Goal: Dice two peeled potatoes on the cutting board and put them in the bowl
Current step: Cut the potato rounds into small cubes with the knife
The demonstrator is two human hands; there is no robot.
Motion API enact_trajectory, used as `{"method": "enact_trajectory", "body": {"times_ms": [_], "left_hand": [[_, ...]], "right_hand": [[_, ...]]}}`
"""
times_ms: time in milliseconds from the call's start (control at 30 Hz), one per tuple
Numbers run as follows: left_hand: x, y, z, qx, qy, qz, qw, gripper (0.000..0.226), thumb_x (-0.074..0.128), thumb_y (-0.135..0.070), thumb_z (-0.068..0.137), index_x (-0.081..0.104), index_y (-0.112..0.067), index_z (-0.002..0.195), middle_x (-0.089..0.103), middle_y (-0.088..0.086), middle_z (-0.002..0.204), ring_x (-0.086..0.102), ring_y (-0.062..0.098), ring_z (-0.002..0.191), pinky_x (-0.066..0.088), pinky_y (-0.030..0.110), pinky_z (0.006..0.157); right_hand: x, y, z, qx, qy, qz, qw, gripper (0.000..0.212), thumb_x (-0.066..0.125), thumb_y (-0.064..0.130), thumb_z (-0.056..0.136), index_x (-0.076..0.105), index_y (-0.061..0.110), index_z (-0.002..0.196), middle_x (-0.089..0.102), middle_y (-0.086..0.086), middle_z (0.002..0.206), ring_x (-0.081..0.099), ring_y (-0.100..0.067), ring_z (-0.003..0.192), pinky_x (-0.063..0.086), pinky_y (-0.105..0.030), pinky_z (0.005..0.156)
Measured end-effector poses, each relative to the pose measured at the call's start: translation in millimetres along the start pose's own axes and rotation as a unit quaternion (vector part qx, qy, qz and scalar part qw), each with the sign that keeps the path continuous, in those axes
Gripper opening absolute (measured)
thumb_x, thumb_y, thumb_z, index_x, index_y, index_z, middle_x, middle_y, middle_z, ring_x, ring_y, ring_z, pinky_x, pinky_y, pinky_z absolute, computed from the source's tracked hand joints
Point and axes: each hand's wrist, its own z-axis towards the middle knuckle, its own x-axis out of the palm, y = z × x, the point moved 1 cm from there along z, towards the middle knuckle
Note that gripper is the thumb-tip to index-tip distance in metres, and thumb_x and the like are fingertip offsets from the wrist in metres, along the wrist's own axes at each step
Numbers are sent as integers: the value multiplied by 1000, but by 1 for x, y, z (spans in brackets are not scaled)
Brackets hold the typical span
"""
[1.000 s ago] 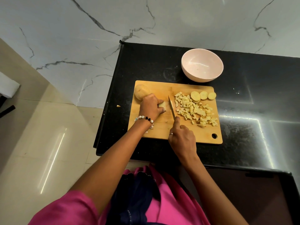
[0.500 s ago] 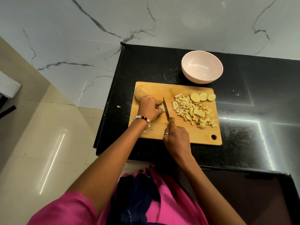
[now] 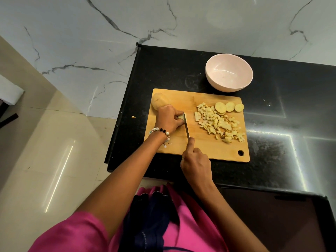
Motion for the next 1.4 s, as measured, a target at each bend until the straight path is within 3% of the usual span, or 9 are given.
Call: {"method": "enact_trajectory", "body": {"times_ms": [167,300,400,567,733,1133,1400], "left_hand": [[1,0,0,0,7,15,1000,42,75,-20,78,66,-12,117,65,4,106,58,10,88,40,14,78],[2,-1,-1,-6,12,26,1000,43,76,-20,77,65,-9,118,68,7,108,62,17,97,49,29,90],[2,0,-3,-7,4,39,999,44,76,-23,78,65,-10,118,66,9,109,61,20,100,51,35,90],[3,3,-8,-11,-23,45,999,40,73,-28,81,66,-13,118,61,8,108,58,21,99,50,31,85],[3,5,-11,-16,-47,9,999,35,72,-27,81,68,-15,114,62,4,102,58,18,93,43,22,76],[8,10,-8,-13,-53,-24,998,31,75,-23,79,71,-13,108,65,5,98,60,19,89,51,36,80],[11,11,-9,-10,-66,-28,997,26,73,-23,80,73,-13,105,66,7,96,61,20,88,51,39,76]], "right_hand": [[-8,-6,15,-6,-11,6,1000,56,38,6,93,21,-5,146,62,-24,94,62,-39,72,33,-35,54],[-13,-21,28,23,-19,0,1000,57,36,10,94,18,1,148,62,-20,101,61,-38,81,35,-35,58],[-17,-31,30,33,-17,20,999,57,37,15,95,19,3,148,62,-19,102,60,-37,85,38,-35,62],[-21,-21,29,24,-28,54,998,51,34,17,97,25,4,147,64,-18,93,59,-36,81,28,-34,59],[-13,-11,30,6,-12,79,997,49,33,17,98,30,4,144,65,-19,92,59,-38,81,29,-35,59],[-10,3,28,-11,3,32,999,53,33,11,96,20,-2,146,63,-21,96,60,-37,80,30,-34,58],[-7,5,25,-24,11,27,999,55,45,2,89,31,-9,141,63,-25,81,61,-38,60,31,-32,49]]}}
